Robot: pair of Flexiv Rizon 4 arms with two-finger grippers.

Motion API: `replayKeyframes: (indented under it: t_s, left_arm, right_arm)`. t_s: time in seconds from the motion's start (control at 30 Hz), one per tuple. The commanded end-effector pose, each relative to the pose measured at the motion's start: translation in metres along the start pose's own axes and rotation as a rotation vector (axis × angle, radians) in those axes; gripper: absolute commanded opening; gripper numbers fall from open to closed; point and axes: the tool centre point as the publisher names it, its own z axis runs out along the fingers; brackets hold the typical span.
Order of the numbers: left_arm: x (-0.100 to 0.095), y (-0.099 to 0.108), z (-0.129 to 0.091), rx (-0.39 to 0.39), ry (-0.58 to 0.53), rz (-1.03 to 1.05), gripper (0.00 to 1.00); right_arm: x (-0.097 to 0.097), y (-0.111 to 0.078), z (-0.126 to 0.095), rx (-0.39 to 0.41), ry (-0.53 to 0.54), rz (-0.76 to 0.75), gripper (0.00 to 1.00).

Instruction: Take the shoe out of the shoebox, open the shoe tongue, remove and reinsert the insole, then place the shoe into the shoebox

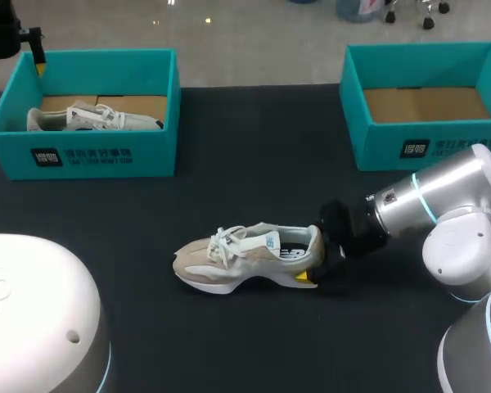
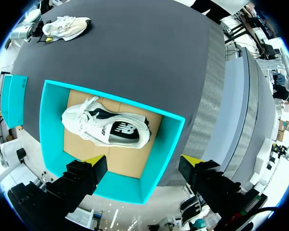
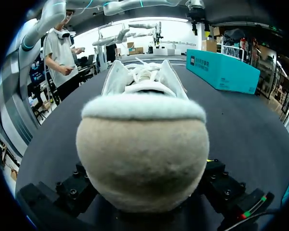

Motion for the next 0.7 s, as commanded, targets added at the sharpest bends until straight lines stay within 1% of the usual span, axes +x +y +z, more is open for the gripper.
replayKeyframes:
  t_s: [0.03,0.7]
  left_arm:
    - [0.0003,-0.0008,-0.0006,-0.001,0.001,0.000,1.00]
    - [0.0003,-0.0008,-0.0006,-0.001,0.001,0.000,1.00]
  right_arm:
    - [0.0028,-0.0046,0.0039,0.017,-0.015,0.013,0.00]
    - [0.0028,-0.0046,0.0039,0.017,-0.015,0.013,0.00]
